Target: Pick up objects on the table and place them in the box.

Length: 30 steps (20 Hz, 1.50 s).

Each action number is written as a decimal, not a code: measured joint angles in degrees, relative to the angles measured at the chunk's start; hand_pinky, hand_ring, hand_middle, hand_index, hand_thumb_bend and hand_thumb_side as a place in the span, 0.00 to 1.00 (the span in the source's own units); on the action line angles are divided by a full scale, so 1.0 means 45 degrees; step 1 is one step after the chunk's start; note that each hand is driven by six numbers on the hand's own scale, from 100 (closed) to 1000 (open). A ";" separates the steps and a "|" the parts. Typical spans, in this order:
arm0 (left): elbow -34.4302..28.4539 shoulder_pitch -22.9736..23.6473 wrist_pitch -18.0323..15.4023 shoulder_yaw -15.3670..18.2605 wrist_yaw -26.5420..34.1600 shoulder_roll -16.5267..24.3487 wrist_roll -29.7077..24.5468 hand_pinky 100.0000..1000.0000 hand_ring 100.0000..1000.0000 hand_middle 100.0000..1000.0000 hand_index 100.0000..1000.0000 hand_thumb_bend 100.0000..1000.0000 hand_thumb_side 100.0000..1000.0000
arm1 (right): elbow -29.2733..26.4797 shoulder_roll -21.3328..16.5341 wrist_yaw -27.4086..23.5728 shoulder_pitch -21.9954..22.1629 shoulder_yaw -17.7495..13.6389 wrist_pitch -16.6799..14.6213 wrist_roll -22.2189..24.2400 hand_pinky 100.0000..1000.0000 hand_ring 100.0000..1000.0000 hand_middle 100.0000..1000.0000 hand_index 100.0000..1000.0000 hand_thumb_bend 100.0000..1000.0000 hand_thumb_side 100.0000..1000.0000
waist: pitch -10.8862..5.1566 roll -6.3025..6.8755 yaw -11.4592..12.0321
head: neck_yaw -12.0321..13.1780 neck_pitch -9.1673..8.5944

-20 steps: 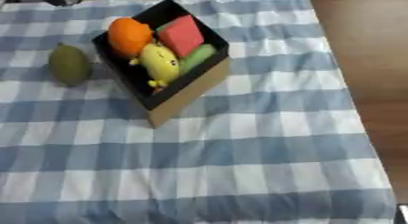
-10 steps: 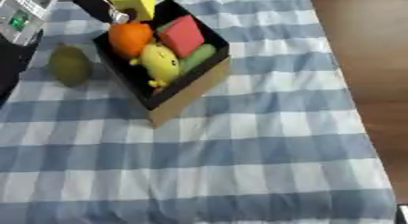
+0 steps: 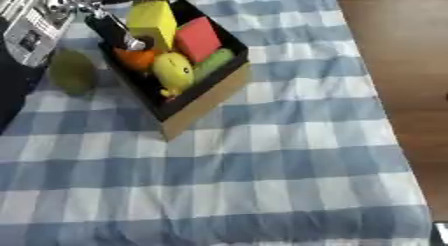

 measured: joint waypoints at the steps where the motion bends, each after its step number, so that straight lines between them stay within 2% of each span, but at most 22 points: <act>1: 0.0108 0.0002 -0.0037 -0.0006 -0.0082 -0.0015 0.0008 0.80 0.72 0.48 0.77 0.02 0.03 | 0.0000 0.0000 0.0000 0.0000 0.0000 0.0000 0.0000 1.00 1.00 0.22 1.00 0.00 0.42 | 0.0000 0.0000 0.0000 | -0.0001 0.0000; 3: 0.0292 0.0006 -0.0225 -0.0011 -0.0187 -0.0085 -0.0051 0.85 0.78 0.62 0.84 0.08 0.18 | 0.0000 0.0000 0.0000 0.0000 0.0000 0.0002 0.0002 1.00 1.00 0.22 1.00 0.00 0.42 | 0.0000 0.0000 0.0000 | -0.0004 0.0000; 4: 0.0359 0.0016 -0.0373 -0.0011 -0.0215 -0.0094 -0.0116 0.86 0.80 0.65 0.85 0.10 0.22 | 0.0000 0.0000 0.0000 0.0000 0.0000 0.0004 0.0004 1.00 1.00 0.22 1.00 0.00 0.42 | 0.0000 0.0000 0.0000 | -0.0007 0.0000; 5: 0.0393 0.0044 -0.0546 -0.0011 -0.0226 -0.0094 -0.0185 0.92 0.87 0.74 0.89 0.22 0.37 | 0.0000 0.0000 0.0000 0.0000 0.0000 0.0006 0.0006 1.00 1.00 0.22 1.00 0.00 0.42 | 0.0000 0.0000 0.0000 | -0.0010 0.0000; 6: 0.0391 0.0073 -0.0736 -0.0010 -0.0271 -0.0094 -0.0236 0.93 0.89 0.76 0.90 0.27 0.43 | 0.0000 0.0000 0.0002 0.0000 0.0000 0.0011 0.0011 1.00 1.00 0.22 1.00 0.00 0.42 | 0.0000 0.0000 0.0000 | -0.0013 0.0000; 7: 0.0359 0.0094 -0.0924 -0.0003 -0.0355 -0.0093 -0.0256 0.96 0.92 0.79 0.91 0.41 0.53 | 0.0000 0.0000 0.0004 0.0000 0.0000 0.0017 0.0017 1.00 1.00 0.22 1.00 0.00 0.42 | 0.0000 0.0000 0.0001 | -0.0018 0.0000; 9: 0.0201 0.0099 -0.1240 0.0057 -0.0719 -0.0080 -0.0158 0.97 0.96 0.83 0.93 0.51 0.62 | 0.0000 0.0000 0.0010 0.0000 0.0000 0.0029 0.0029 1.00 1.00 0.22 1.00 0.00 0.42 | 0.0000 0.0000 0.0009 | -0.0047 0.0000; 11: -0.0067 0.0099 -0.1446 0.0198 -0.1321 -0.0052 0.0116 0.97 0.97 0.84 0.94 0.50 0.66 | 0.0000 0.0000 0.0021 0.0002 0.0000 0.0037 0.0037 1.00 1.00 0.22 1.00 0.00 0.42 | 0.0000 0.0000 0.0018 | -0.0063 0.0000; 13: -0.0327 0.0099 -0.1526 0.0382 -0.1920 0.0013 0.0496 0.98 0.98 0.86 0.95 0.51 0.69 | 0.0000 0.0000 0.0044 0.0004 0.0000 0.0053 0.0053 1.00 1.00 0.21 1.00 0.00 0.42 | 0.0000 0.0000 0.0026 | -0.0064 0.0000; 17: -0.0748 0.0095 -0.1518 0.0730 -0.2760 0.0027 0.1307 0.98 0.99 0.86 0.95 0.52 0.62 | 0.0000 0.0000 0.0064 0.0011 0.0000 0.0058 0.0058 1.00 1.00 0.21 1.00 0.00 0.42 | 0.0000 0.0000 0.0039 | -0.0068 0.0000; 24: -0.1283 0.0089 -0.1388 0.1067 -0.3159 0.0022 0.1935 0.97 0.99 0.86 0.94 0.50 0.59 | 0.0000 0.0000 0.0091 0.0058 0.0000 0.0059 0.0059 1.00 1.00 0.21 1.00 0.00 0.42 | 0.0000 0.0000 0.0050 | -0.0102 0.0000; 30: -0.1973 0.0140 -0.1044 0.1368 -0.2848 0.0175 0.2025 0.96 0.98 0.84 0.93 0.46 0.43 | 0.0000 0.0000 0.0089 0.0104 -0.0008 0.0058 0.0058 1.00 1.00 0.22 1.00 0.00 0.43 | 0.0000 0.0001 0.0098 | -0.0113 0.0001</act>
